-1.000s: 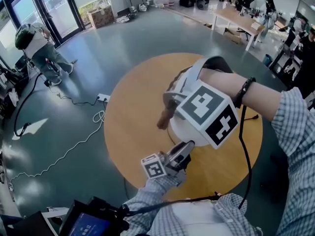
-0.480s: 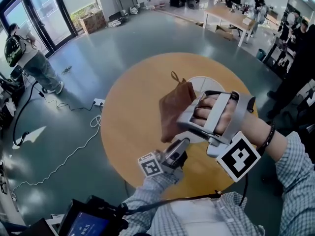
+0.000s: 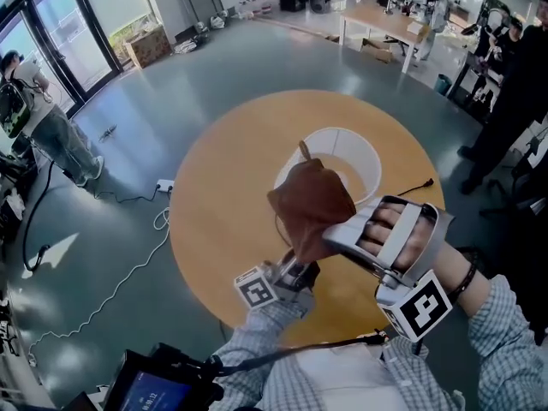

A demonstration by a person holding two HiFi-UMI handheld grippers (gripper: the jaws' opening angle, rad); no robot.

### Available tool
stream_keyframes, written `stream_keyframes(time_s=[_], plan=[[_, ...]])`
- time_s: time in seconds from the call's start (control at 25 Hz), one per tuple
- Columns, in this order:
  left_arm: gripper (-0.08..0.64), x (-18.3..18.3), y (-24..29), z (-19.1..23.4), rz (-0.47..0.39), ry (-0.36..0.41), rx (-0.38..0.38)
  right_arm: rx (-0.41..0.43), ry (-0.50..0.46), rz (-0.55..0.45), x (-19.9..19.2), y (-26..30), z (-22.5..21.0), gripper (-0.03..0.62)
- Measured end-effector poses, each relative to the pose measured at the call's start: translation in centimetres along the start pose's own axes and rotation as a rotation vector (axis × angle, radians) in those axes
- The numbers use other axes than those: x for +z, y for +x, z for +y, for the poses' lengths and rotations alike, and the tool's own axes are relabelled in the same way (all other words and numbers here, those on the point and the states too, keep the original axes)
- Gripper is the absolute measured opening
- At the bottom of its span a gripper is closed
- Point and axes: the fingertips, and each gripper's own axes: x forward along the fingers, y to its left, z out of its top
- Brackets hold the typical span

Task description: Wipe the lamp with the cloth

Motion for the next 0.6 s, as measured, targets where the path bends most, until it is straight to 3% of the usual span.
stream_keyframes(time_s=[0.6], plan=[[0.137,0.3,0.0,-0.2,0.008,-0.007,0.003,-0.048,0.561,0.196,-4.9,-2.7,6.8,0.054]])
